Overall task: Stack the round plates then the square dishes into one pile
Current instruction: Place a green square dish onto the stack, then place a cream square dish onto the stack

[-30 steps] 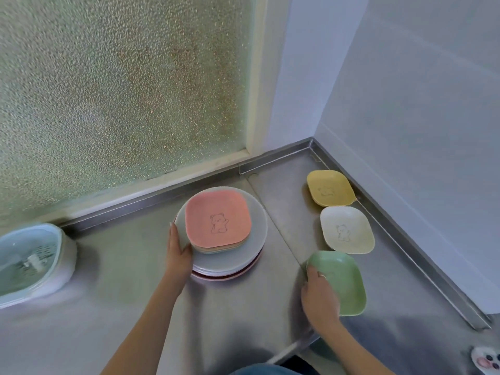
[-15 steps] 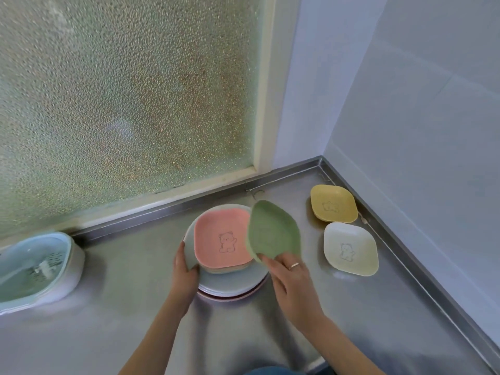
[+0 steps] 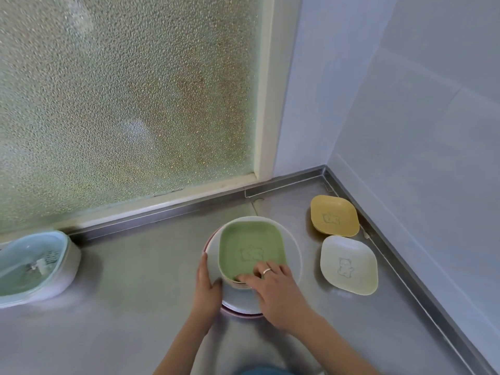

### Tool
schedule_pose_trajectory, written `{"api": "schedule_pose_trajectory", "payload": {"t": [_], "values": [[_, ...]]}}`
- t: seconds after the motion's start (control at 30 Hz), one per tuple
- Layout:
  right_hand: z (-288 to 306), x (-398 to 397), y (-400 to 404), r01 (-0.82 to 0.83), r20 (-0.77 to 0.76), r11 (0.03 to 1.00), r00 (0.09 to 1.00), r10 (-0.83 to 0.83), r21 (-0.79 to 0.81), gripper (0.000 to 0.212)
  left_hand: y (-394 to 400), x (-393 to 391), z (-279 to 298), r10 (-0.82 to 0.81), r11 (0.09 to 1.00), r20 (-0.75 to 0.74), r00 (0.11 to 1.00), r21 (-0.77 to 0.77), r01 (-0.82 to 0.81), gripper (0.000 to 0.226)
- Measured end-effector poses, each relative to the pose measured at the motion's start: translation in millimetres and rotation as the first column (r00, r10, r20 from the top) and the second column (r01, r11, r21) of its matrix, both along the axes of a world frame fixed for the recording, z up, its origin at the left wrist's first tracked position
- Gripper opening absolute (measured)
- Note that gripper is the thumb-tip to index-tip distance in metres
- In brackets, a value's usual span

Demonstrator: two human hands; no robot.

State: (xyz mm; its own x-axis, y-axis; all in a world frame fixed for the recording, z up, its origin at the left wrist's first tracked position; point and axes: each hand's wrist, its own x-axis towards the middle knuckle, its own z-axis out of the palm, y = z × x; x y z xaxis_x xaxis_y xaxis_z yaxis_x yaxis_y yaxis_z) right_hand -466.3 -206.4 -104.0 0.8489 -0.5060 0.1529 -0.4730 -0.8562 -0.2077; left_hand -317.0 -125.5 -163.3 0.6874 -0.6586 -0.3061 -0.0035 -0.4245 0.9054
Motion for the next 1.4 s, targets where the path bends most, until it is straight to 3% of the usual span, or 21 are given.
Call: {"api": "schedule_pose_trajectory", "payload": {"t": [0.1,0.17,0.23,0.3,0.33,0.4,0.47,0.53,0.73,0.87,0.93,1.07,1.17,1.23,1.33,1.4], "values": [[9.1,-6.2,-5.8,-0.01,0.011,0.974,1.0,0.007,0.228,0.038,-2.0,-9.3,3.6,0.0,1.0,0.011,1.0,0.028,0.0,0.071],[12.0,-16.0,-13.0,0.045,0.155,0.962,0.984,-0.089,0.27,0.037,-3.2,-14.7,8.1,-0.001,0.999,0.004,1.0,0.034,0.001,0.071],[10.0,-31.5,-30.3,0.236,0.349,0.933,0.88,-0.323,0.271,0.033,-4.0,-14.9,10.6,-0.012,1.0,0.014,1.0,0.016,0.011,0.072],[4.9,-50.7,-52.6,0.475,0.381,0.824,0.732,-0.565,0.309,0.029,-4.0,-13.0,10.9,-0.009,1.0,0.031,0.999,0.006,0.009,0.072],[-1.2,-60.9,-63.4,0.584,0.312,0.757,0.69,-0.653,0.294,0.03,-3.8,-12.5,10.8,-0.003,1.0,0.031,1.0,0.012,0.002,0.072],[-18.7,-81.4,-77.6,0.709,0.028,0.657,0.674,-0.738,0.257,0.041,-3.8,-13.7,12.9,0.014,1.0,0.02,1.0,0.02,-0.014,0.072],[-39.7,-100.4,-78.5,0.743,-0.265,0.615,0.669,-0.695,0.264,0.05,-3.9,-16.4,16.0,0.016,1.0,0.018,1.0,0.005,-0.016,0.073],[-55.3,-113.7,-71.8,0.717,-0.375,0.633,0.695,-0.613,0.293,0.041,-3.7,-18.6,19.9,0.008,1.0,0.029,1.0,-0.016,-0.007,0.072],[-58.8,-116.3,-52.8,0.672,-0.357,0.691,0.734,-0.577,0.264,0.038,-0.3,-17.3,22.1,-0.017,0.998,0.059,0.998,-0.055,0.02,0.072],[-46.9,-109.4,-49.8,0.718,-0.257,0.6,0.691,-0.676,0.354,0.044,0.7,-15.6,20.3,-0.045,0.998,0.063,0.997,-0.035,0.047,0.074],[-40.0,-102.1,-49.3,0.701,-0.169,0.639,0.704,-0.689,0.317,0.05,1.1,-13.4,16.6,-0.056,0.998,0.067,0.996,-0.031,0.059,0.076],[-10.5,-72.8,-45.2,0.557,0.178,0.79,0.776,-0.605,0.259,0.049,1.4,-15.4,17.2,-0.052,0.998,0.076,0.996,-0.027,0.054,0.074],[25.2,-40.2,-30.9,0.406,0.385,0.904,0.819,-0.425,0.133,0.044,1.3,-15.7,18.8,-0.042,0.999,0.086,0.995,-0.019,0.044,0.072],[40.3,-20.4,-16.9,0.29,0.443,0.955,0.85,-0.285,0.059,0.046,1.3,-14.7,18.0,-0.046,0.998,0.09,0.995,-0.026,0.048,0.071],[47.6,1.2,-0.3,0.175,0.378,0.984,0.91,-0.17,0.022,0.044,2.6,-15.4,21.8,-0.059,0.997,0.075,0.995,-0.039,0.062,0.071],[43.5,11.9,6.4,0.123,0.156,0.99,0.979,-0.132,0.065,0.048,3.6,-15.3,27.9,-0.072,0.997,0.049,0.996,-0.009,0.072,0.07]]}}
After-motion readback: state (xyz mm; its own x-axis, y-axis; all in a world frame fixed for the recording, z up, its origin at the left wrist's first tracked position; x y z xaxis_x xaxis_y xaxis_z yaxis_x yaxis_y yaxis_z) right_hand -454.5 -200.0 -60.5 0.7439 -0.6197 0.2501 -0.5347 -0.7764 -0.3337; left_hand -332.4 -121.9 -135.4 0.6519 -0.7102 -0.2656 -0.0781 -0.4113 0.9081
